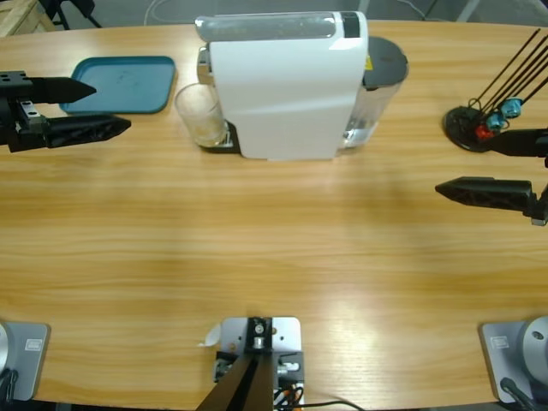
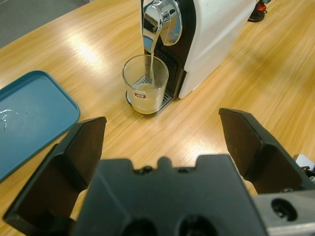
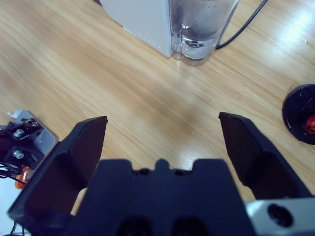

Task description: Pour coffee

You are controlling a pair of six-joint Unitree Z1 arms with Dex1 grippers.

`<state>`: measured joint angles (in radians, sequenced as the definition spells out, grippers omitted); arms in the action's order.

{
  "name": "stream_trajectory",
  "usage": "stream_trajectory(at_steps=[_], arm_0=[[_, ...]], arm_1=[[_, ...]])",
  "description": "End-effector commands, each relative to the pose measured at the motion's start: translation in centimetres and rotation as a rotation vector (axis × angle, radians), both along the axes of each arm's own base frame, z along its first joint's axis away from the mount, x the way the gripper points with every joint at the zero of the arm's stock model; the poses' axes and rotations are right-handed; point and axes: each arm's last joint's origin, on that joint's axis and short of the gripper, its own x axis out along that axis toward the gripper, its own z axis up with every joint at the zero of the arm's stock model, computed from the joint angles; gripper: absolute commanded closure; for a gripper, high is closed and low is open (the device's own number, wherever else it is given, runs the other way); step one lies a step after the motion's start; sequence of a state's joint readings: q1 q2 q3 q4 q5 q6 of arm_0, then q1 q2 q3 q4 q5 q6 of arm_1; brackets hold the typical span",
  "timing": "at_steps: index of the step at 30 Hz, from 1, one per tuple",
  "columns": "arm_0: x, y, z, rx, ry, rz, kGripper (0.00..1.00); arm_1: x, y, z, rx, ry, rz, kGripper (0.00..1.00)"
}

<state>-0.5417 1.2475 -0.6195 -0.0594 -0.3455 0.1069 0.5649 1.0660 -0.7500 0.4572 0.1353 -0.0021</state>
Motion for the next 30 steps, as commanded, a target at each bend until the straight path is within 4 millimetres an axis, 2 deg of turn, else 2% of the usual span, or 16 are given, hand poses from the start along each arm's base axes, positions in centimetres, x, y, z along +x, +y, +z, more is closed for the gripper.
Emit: stream_trajectory(at_steps=[1, 30], arm_0=[[-0.87, 0.27, -1.55, 0.041, 0.050, -0.028, 0.000], [-1.69, 0.62, -1.74, 0.060, 0.038, -0.078, 0.000]], arm_1=[[0.20, -0.14, -1.28, -0.024, 0.037, -0.030, 0.000], [0.10, -0.25, -1.28, -0.023, 0.031, -0.039, 0.000]])
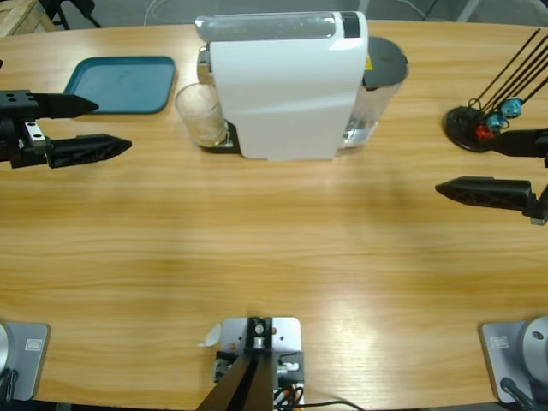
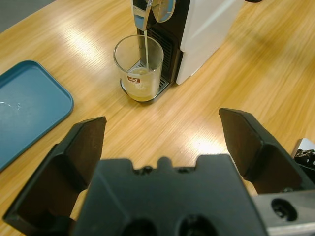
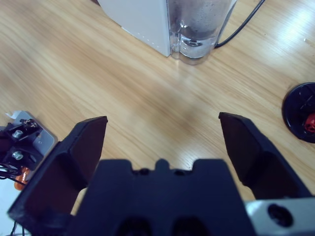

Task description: Pour coffee

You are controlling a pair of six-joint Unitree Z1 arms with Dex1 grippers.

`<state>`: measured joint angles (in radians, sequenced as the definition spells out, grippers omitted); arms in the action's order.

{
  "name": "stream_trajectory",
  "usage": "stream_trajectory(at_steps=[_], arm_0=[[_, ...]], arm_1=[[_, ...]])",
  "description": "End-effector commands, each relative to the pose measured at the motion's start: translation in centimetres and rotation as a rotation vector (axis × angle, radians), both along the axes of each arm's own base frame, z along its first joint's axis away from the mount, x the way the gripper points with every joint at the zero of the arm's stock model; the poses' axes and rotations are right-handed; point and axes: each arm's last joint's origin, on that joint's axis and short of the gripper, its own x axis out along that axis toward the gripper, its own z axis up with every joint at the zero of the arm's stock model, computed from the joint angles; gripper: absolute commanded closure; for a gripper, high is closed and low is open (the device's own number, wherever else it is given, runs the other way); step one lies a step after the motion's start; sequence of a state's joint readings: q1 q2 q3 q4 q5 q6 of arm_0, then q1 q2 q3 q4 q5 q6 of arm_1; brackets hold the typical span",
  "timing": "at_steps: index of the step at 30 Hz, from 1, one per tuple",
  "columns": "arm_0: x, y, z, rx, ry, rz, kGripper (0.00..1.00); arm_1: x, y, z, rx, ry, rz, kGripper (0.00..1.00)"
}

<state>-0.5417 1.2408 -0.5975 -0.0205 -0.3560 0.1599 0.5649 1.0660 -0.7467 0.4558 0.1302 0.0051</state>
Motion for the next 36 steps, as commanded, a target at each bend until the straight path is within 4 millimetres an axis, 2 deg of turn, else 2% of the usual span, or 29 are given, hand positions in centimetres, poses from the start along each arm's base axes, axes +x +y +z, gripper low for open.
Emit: stream_trajectory(at_steps=[1, 28, 32, 36], arm_0=[[-1.0, 0.3, -0.9, 0.015, 0.027, -0.043, 0.000], [-1.0, 0.5, -1.0, 0.016, 0.029, -0.031, 0.000], [-1.4, 0.6, -1.0, 0.023, -0.008, -0.085, 0.000], [-0.4, 0.4, -1.6, 0.075, -0.033, -0.114, 0.000]], arm_1=[[0.1, -0.2, -1.2, -0.023, 0.028, -0.032, 0.000], [0.3, -0.1, -1.4, -0.027, 0.034, -0.034, 0.000], [0.2, -0.1, -1.3, -0.021, 0.034, -0.028, 0.000], [0.4, 0.1, -1.4, -0.027, 0.046, -0.026, 0.000]])
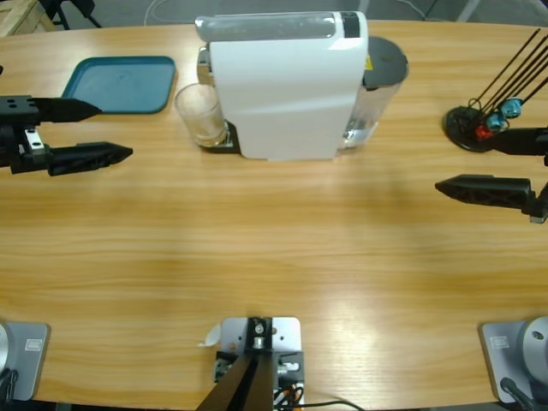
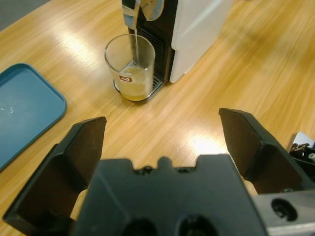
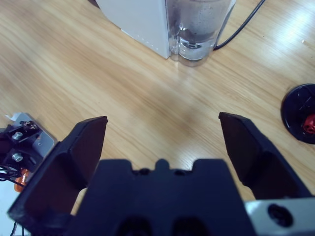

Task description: Pour coffee

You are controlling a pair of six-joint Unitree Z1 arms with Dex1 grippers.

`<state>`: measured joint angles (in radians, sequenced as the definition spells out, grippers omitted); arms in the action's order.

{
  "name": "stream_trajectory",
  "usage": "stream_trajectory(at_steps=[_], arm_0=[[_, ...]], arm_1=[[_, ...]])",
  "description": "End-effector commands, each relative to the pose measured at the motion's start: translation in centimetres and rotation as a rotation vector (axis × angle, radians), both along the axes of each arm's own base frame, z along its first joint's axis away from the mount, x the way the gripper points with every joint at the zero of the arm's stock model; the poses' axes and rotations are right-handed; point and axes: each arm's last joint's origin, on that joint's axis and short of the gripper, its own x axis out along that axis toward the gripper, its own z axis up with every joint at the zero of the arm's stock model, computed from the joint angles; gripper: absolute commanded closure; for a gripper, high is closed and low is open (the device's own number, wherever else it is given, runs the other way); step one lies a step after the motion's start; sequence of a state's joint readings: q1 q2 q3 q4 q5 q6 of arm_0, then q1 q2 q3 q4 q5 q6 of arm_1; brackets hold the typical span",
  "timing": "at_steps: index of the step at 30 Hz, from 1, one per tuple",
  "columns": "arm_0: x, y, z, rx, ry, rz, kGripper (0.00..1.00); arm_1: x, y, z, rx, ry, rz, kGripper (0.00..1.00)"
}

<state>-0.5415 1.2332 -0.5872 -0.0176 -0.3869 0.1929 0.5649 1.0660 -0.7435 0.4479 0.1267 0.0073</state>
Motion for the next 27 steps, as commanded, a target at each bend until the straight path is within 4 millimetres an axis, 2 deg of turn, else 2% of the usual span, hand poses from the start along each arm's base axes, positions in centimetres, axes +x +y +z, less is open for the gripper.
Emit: stream_trajectory(at_steps=[1, 6, 10, 17, 24, 27], arm_0=[[0.3, 0.4, -1.6, 0.081, -0.030, -0.073, 0.000], [2.2, 0.7, -2.0, 0.068, -0.069, -0.123, 0.000], [4.7, 0.4, -3.6, -0.026, -0.056, -0.258, 0.000], [8.5, 0.6, -5.1, -0.075, -0.153, -0.295, 0.000], [12.1, -0.5, -9.0, -0.089, -0.173, -0.366, 0.000], [13.3, -0.9, -9.6, -0.109, -0.208, -0.376, 0.000]], arm_1=[[0.5, 0.1, -1.4, -0.028, 0.052, -0.021, 0.000], [0.3, 0.1, -1.4, -0.022, 0.052, -0.012, 0.000], [0.4, 0.1, -1.4, -0.023, 0.054, -0.012, 0.000], [0.5, 0.3, -1.5, -0.026, 0.063, -0.007, 0.000], [1.1, 0.6, -1.7, -0.039, 0.085, -0.004, 0.000], [1.4, 0.8, -1.8, -0.046, 0.095, -0.002, 0.000]])
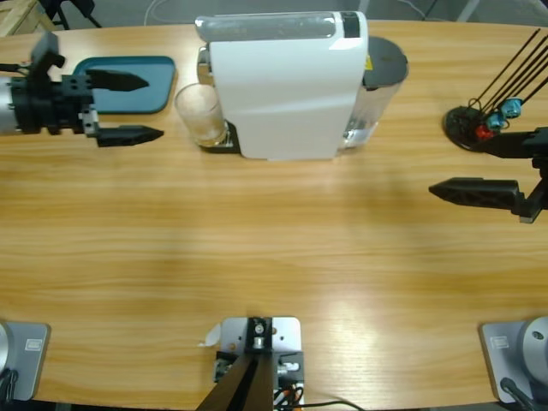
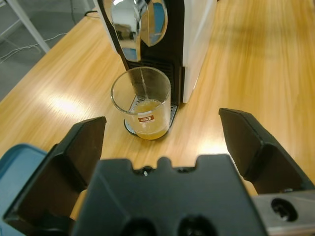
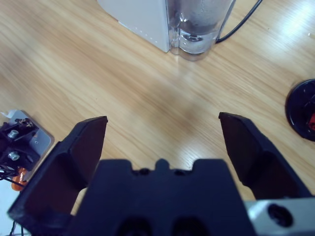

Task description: Pour coffee

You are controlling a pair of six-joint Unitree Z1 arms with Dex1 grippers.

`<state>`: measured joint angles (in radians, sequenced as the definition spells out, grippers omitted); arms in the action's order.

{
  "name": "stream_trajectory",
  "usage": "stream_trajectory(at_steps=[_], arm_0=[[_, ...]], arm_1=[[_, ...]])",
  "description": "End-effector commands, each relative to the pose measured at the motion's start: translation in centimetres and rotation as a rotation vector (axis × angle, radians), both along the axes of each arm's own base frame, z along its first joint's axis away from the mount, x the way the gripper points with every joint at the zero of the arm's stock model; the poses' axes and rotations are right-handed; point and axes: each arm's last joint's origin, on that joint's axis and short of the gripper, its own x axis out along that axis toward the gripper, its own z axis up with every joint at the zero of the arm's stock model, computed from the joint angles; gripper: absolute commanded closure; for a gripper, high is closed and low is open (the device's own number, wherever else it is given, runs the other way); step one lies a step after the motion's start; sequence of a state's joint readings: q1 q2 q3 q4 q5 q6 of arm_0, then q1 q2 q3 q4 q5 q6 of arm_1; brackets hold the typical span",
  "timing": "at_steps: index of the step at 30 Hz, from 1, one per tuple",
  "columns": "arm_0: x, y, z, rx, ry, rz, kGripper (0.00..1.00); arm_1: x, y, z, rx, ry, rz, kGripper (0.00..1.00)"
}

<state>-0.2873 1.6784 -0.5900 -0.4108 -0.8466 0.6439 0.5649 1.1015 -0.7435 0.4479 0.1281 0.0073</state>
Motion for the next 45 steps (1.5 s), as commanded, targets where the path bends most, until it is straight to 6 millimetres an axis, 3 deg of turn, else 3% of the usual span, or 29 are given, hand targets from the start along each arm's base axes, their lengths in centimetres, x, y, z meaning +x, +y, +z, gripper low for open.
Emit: stream_trajectory(at_steps=[1, 7, 16, 23, 41, 42, 45], arm_0=[[4.0, -1.1, -3.8, -0.042, -0.002, -0.054, 0.000], [5.8, -2.3, -4.3, -0.087, 0.002, -0.096, 0.000], [5.3, -4.3, -4.6, -0.049, 0.002, -0.106, 0.000], [5.6, -5.9, -4.7, 0.040, -0.021, -0.017, 0.000], [4.6, -6.9, -4.6, 0.057, 0.033, -0.045, 0.015], [4.6, -6.9, -4.6, 0.056, 0.033, -0.047, 0.080], [4.6, -6.9, -4.6, 0.057, 0.033, -0.047, 0.518]], arm_1=[[0.8, 0.4, -1.3, -0.029, 0.066, -0.004, 0.000], [1.0, 0.6, -1.4, -0.035, 0.076, -0.004, 0.000], [1.0, 0.6, -1.4, -0.037, 0.075, -0.003, 0.000], [1.0, 0.6, -1.5, -0.038, 0.074, -0.004, 0.000], [1.0, 0.6, -1.5, -0.040, 0.074, -0.004, 0.000], [1.0, 0.5, -1.5, -0.040, 0.073, -0.004, 0.000], [1.0, 0.5, -1.5, -0.040, 0.072, -0.005, 0.000]])
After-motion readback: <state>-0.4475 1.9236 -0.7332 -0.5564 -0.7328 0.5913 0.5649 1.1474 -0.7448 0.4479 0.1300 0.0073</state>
